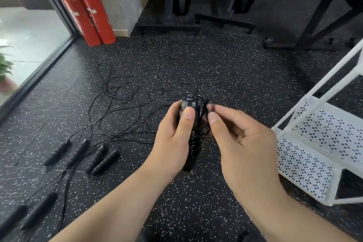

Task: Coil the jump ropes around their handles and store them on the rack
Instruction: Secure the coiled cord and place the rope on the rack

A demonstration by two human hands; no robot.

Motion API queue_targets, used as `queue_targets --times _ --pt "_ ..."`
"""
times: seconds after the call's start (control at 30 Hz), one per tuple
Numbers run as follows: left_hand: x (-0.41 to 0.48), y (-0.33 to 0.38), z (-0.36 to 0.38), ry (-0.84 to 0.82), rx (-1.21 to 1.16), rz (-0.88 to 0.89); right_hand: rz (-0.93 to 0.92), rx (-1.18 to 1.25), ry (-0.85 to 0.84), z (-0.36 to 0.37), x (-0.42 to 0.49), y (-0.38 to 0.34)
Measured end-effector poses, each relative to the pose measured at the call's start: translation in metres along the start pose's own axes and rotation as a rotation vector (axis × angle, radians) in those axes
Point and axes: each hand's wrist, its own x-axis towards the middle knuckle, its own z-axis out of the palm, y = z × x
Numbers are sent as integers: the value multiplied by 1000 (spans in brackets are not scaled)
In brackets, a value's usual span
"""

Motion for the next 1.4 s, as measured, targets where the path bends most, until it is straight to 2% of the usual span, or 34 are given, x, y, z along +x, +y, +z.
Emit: queue_targets --times 0.4,0.53,0.7,0.8,0.93,1.07,1.27,1.4 --pt "4 -1 -2 25 -38 -34 -168 -108 18 4 -7 1" --pt "4 -1 -4 31 -35 -31 -74 -146 -47 2 1 4" --pt "4 1 -7 -13 -57 -16 -109 -246 -72 1 4 5" --pt "5 1 -9 -64 3 11 -65 -251 -72 -1 8 6" --pt "3 -2 -10 -108 41 11 69 -116 -81 -3 15 6" --pt "1 1 -8 -98 20 22 218 126 -41 -3 17 5" --pt "3 -1 -6 -133 25 -6 431 396 -266 -10 31 5" --pt "2 -5 -6 -113 39 4 460 459 -279 -8 30 9"
